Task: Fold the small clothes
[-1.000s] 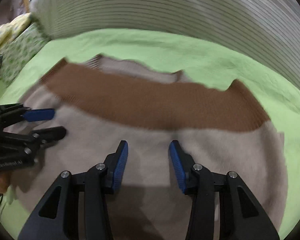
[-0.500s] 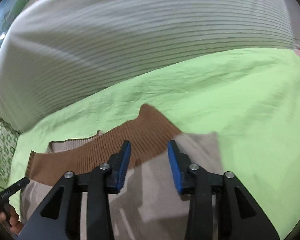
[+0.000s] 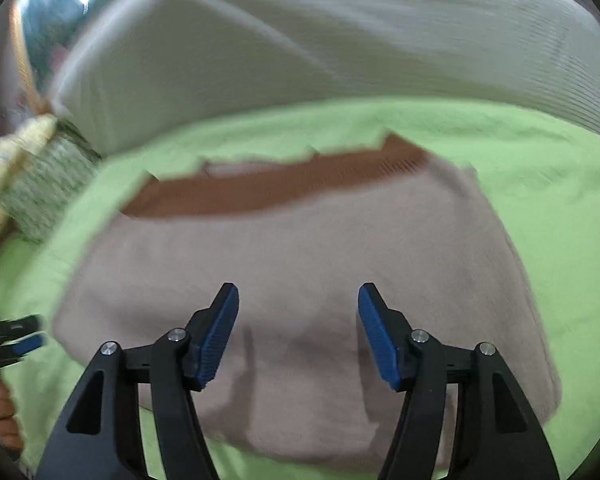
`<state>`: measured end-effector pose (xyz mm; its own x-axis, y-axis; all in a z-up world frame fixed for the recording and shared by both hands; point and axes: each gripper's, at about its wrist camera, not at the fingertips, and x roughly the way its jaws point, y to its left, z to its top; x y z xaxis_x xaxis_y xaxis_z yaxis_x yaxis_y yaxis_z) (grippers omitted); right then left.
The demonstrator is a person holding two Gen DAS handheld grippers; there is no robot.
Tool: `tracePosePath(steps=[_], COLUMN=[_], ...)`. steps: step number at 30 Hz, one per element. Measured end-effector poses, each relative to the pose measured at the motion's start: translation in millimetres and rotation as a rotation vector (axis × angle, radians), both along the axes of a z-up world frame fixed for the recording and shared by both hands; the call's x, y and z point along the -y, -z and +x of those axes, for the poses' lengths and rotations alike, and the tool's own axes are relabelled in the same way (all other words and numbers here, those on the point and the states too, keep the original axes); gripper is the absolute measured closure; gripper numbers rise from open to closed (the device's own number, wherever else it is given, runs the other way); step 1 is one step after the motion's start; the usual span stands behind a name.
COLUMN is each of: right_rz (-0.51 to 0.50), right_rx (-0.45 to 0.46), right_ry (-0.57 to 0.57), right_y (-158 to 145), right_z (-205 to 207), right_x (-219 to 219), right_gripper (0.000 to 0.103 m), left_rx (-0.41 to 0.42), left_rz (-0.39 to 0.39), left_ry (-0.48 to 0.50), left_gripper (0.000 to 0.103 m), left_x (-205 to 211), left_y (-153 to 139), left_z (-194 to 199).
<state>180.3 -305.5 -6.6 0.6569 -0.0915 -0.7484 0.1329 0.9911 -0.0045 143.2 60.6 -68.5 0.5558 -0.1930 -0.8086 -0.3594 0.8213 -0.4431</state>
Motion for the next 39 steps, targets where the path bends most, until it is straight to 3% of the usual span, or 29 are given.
tracePosePath(steps=[3,6,11,16,17,18,19,20,21,23,26,28,32,37,39], right_rz=[0.096,0.136,0.132,0.125,0.124,0.131,0.138,0.129,0.12,0.125,0.146,0.189,0.225,0.371,0.431], right_rx=[0.041,0.092,0.184,0.182,0.183,0.179,0.168,0.155,0.146,0.124,0.007,-0.005,-0.006,0.082,0.123], right_ry=[0.112,0.125,0.036,-0.064,-0.084,-0.099,-0.11,-0.114,-0.117,-0.122,-0.085,-0.063,-0.059,0.0,0.025], right_y=[-3.8,-13.7,-18.7,-14.1,-12.4,-11.6,-9.5,-7.9,-6.7,-2.6,20.6,24.5,23.1,3.2,-5.8], right_z=[-12.1,-23.8,-22.5,-13.5,-9.3,-6.7,-0.6,5.5,9.7,17.8,34.0,35.8,33.3,8.7,-4.2], right_x=[30.8,38.1,28.4,10.0,6.3,5.0,3.1,0.7,-0.9,-1.1,5.4,12.9,16.8,44.8,59.6], right_gripper=[0.04,0.04,0.04,0.04,0.044,0.057,0.064,0.074,0.081,0.089,0.096,0.102,0.102,0.102,0.102], left_rx=[-0.04,-0.026,-0.004,0.057,0.061,0.062,0.065,0.068,0.066,0.081,0.125,0.169,0.288,0.438,0.462], left_rz=[0.036,0.029,0.006,-0.036,-0.025,-0.01,0.0,0.008,0.013,0.01,0.026,0.024,0.018,-0.015,-0.065], left_ry=[-0.02,-0.062,-0.149,-0.215,-0.217,-0.213,-0.204,-0.187,-0.168,-0.141,-0.109,-0.074,0.047,0.315,0.5], left_gripper=[0.021,0.017,0.016,0.018,0.019,0.021,0.031,0.045,0.05,0.082,0.088,0.089,0.091,0.096,0.095], left_x=[4.4,4.9,-1.6,-3.8,-2.5,-0.5,2.3,3.9,5.9,6.9,12.6,18.9,57.4,162.6,222.1], left_y=[9.2,10.5,13.6,17.1,17.2,17.2,16.7,16.3,16.2,12.6,-2.1,-15.6,-62.1,-121.9,-127.5], left_z=[4.6,14.0,29.6,43.9,46.5,49.5,53.8,56.6,60.4,64.1,68.0,68.3,80.3,108.6,114.4])
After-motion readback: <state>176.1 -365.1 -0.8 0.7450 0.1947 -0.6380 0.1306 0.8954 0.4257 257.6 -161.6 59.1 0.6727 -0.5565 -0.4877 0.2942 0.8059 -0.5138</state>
